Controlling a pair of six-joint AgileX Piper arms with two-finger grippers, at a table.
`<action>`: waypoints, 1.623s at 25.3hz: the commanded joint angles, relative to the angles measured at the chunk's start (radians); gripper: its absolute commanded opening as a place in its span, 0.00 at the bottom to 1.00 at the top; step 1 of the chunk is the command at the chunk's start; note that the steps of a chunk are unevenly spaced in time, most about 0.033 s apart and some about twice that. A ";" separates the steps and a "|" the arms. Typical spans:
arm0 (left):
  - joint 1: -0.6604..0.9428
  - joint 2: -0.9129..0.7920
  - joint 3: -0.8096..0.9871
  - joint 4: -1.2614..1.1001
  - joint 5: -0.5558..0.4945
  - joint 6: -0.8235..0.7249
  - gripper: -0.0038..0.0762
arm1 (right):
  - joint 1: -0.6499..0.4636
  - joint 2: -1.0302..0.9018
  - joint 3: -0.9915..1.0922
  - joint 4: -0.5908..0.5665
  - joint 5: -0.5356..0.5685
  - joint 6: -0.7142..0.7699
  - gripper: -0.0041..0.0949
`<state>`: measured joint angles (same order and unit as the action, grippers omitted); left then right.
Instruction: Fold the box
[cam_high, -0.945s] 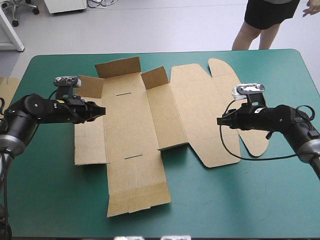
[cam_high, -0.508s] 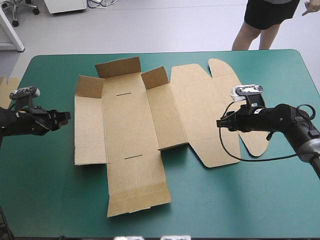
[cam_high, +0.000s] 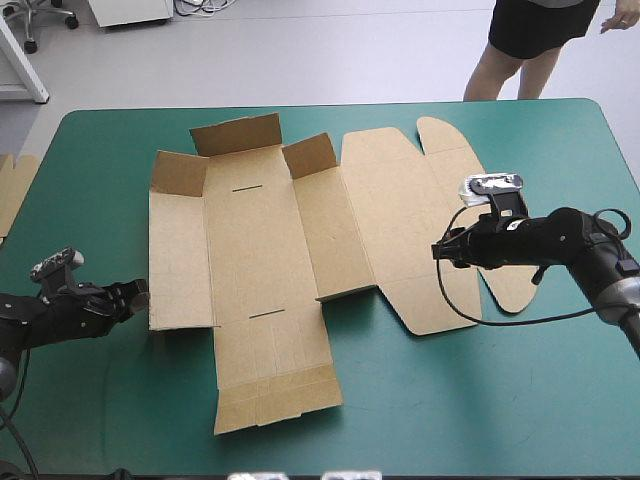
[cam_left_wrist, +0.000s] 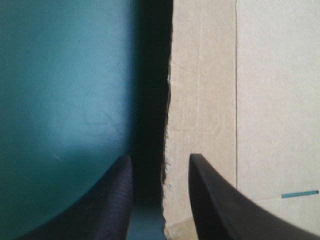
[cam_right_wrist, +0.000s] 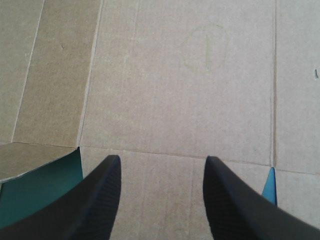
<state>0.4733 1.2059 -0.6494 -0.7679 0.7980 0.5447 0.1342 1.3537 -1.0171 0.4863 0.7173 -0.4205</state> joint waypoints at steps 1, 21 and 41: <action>0.003 -0.020 0.020 -0.119 -0.100 0.044 0.39 | -0.005 -0.028 -0.033 0.028 -0.019 -0.009 0.57; 0.003 0.358 0.020 -0.663 0.155 0.482 0.39 | -0.005 -0.028 -0.033 0.030 0.007 -0.012 0.56; -0.053 0.358 -0.010 -0.734 0.116 0.562 0.27 | -0.005 -0.028 -0.033 0.039 0.011 -0.006 0.56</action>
<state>0.4481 1.5889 -0.6358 -1.4629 0.8815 1.1034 0.1342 1.3537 -1.0171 0.4938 0.7500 -0.4213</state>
